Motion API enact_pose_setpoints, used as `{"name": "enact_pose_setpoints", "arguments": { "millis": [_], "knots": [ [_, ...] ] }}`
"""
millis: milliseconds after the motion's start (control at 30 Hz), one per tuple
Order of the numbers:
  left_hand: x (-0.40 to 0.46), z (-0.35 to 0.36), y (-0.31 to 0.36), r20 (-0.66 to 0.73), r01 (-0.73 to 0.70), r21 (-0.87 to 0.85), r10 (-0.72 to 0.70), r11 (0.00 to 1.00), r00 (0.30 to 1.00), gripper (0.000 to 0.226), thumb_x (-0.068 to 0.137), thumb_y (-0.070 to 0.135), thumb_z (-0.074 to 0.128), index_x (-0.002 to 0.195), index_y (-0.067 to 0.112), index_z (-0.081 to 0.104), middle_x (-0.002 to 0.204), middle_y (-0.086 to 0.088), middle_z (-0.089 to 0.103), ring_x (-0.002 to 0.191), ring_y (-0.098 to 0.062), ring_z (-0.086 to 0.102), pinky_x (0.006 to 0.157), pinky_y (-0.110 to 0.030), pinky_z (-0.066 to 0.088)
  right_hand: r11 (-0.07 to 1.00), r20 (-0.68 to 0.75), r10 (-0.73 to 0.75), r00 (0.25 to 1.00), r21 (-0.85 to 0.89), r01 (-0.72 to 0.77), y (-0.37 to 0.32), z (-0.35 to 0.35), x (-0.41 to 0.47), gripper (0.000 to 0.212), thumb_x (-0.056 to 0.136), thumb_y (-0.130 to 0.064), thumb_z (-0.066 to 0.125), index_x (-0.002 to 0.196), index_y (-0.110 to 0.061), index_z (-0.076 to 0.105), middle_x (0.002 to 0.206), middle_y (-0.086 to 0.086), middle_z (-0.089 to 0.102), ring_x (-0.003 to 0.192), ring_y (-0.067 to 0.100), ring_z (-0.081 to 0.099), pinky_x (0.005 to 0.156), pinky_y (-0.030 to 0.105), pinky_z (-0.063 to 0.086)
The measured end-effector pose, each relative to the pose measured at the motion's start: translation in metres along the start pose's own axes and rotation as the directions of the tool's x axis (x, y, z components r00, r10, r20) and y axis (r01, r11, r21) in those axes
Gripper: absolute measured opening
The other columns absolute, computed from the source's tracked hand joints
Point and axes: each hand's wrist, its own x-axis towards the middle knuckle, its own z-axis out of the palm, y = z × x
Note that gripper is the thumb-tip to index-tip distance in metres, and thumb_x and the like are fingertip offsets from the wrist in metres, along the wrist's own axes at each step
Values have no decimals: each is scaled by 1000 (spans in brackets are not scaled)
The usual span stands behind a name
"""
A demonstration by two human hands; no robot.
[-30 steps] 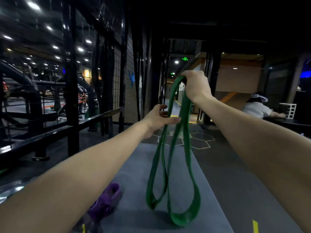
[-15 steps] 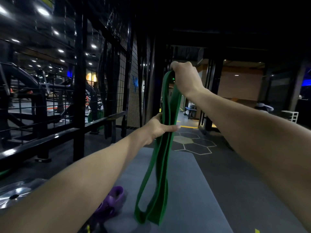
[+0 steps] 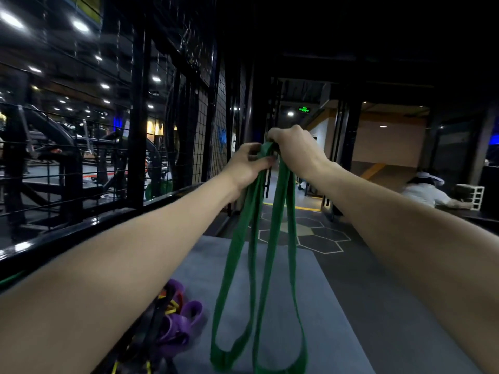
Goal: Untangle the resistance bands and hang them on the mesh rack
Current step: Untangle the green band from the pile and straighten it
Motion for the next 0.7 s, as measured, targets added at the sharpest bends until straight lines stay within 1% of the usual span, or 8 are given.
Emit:
{"name": "enact_pose_setpoints", "arguments": {
  "millis": [67, 133, 200, 333, 433, 500, 567, 700],
  "knots": [
    [2, -1, 4, 62, 23, 15, -24, 1000, 998, 51, 73, 43, 71, 113, 15, 58, 112, -7, 63, 110, -26, 58, 102, -43, 42, 999, -10, 14, 1000, 52, -13, 6, 3, -2, 21, 85, 5, 41, 97, -3, 55, 81, 19, 60, 70, 36, 60, 67, 46, 54],
    [3, -2, 6, 87, 17, -63, -12, 998, 996, 24, 85, 28, 65, 105, 15, 61, 111, -8, 63, 115, -28, 55, 107, -47, 37, 992, -17, 21, 1000, 124, -19, 12, 6, -5, 16, 87, 0, 44, 96, -5, 56, 78, 17, 61, 67, 35, 60, 66, 46, 55],
    [5, -1, 7, 71, 8, -131, 1, 991, 997, 19, 87, 21, 61, 104, 13, 63, 113, -11, 63, 118, -28, 53, 109, -47, 34, 972, -6, 42, 999, 230, -39, 17, 8, -12, 16, 89, -8, 51, 103, -9, 59, 85, 17, 64, 74, 34, 63, 69, 46, 55],
    [2, 5, 8, 33, 19, -156, -14, 988, 999, 22, 87, 16, 61, 107, 6, 62, 105, -10, 64, 110, -24, 55, 109, -46, 35, 914, 120, 98, 988, 382, -137, 16, 17, -39, 47, 83, -15, 66, 126, -12, 47, 103, 9, 65, 88, 24, 62, 75, 31, 51],
    [-1, 3, 12, 57, 11, -180, -1, 984, 998, 15, 89, 15, 58, 101, 7, 63, 95, -2, 64, 104, -19, 55, 111, -45, 33, 716, 400, 169, 901, 578, -391, 20, 33, -60, 61, 79, -19, 72, 131, -16, 41, 110, -1, 60, 91, 14, 61, 69, 20, 48],
    [-1, -2, 14, 57, 15, -196, -4, 980, 998, 15, 89, 16, 58, 101, 9, 64, 97, -1, 64, 107, -19, 54, 108, -44, 36, 588, 581, 104, 807, 619, -521, 26, 41, -70, 46, 81, -15, 69, 123, -15, 49, 113, 2, 62, 96, 18, 63, 70, 23, 51],
    [-3, -7, 16, 53, 32, -208, -22, 978, 998, 18, 90, 15, 57, 105, 7, 63, 103, -3, 63, 110, -20, 53, 99, -41, 45, 492, 628, 40, 777, 665, -563, 26, 44, -76, 26, 84, 0, 61, 107, -12, 57, 108, 9, 63, 101, 28, 63, 82, 33, 54],
    [-7, -11, 17, 33, 68, -230, -62, 971, 998, 24, 91, 13, 55, 111, 1, 60, 101, -6, 61, 101, -19, 54, 87, -36, 49, 356, 638, -3, 770, 720, -596, 21, 44, -75, 35, 80, 14, 58, 110, -5, 54, 111, 19, 62, 105, 34, 62, 92, 44, 51]
  ]
}}
